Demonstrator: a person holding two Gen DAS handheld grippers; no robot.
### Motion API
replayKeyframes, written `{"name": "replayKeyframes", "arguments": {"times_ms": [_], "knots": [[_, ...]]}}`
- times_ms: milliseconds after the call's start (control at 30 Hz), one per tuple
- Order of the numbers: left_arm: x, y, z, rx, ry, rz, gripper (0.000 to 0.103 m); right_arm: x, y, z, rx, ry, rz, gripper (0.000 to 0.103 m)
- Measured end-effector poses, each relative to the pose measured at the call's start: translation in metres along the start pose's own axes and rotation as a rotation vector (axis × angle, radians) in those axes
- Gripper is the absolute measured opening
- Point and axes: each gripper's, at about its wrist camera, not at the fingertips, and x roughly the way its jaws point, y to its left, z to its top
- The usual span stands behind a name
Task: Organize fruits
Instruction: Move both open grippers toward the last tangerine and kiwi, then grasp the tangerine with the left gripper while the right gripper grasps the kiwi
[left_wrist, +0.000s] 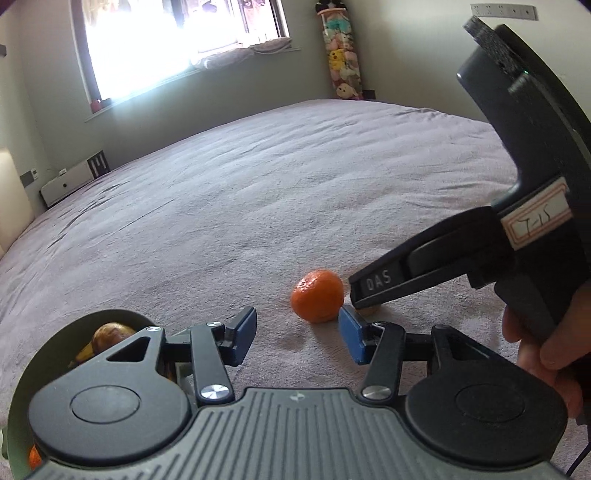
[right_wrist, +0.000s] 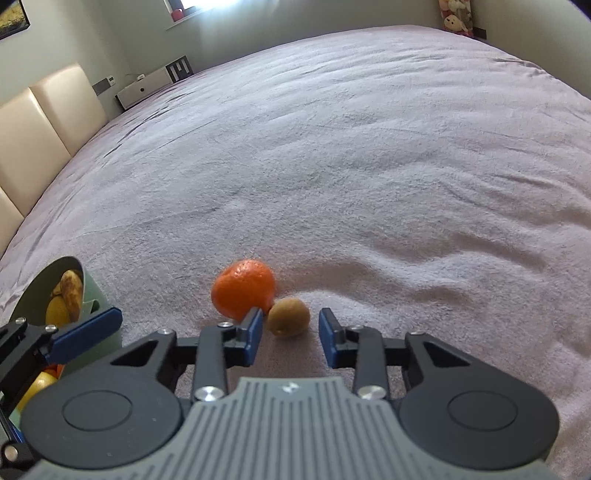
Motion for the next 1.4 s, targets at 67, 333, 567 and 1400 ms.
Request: {"name": "replayKeyframes", "arguments": {"times_ms": [67, 333, 567, 1400], "knots": [[0.006, -0.004, 0.001, 0.021, 0.006, 0.003, 0.060, 0.003, -0.002, 0.000, 0.015, 0.007, 0.008, 0.031], [0.027, -0.013, 0.005, 0.092, 0.020, 0.021, 0.056, 0.006, -0.010, 0.002, 0.071, 0.009, 0.043, 0.023], [0.047, -0.025, 0.005, 0.164, 0.043, 0.009, 0.056, -0.002, -0.022, 0.009, 0.121, -0.035, -0.028, 0.023], [0.072, -0.020, 0.000, 0.175, 0.049, 0.025, 0.048, -0.003, -0.031, 0.005, 0.147, -0.020, -0.084, 0.023]]}}
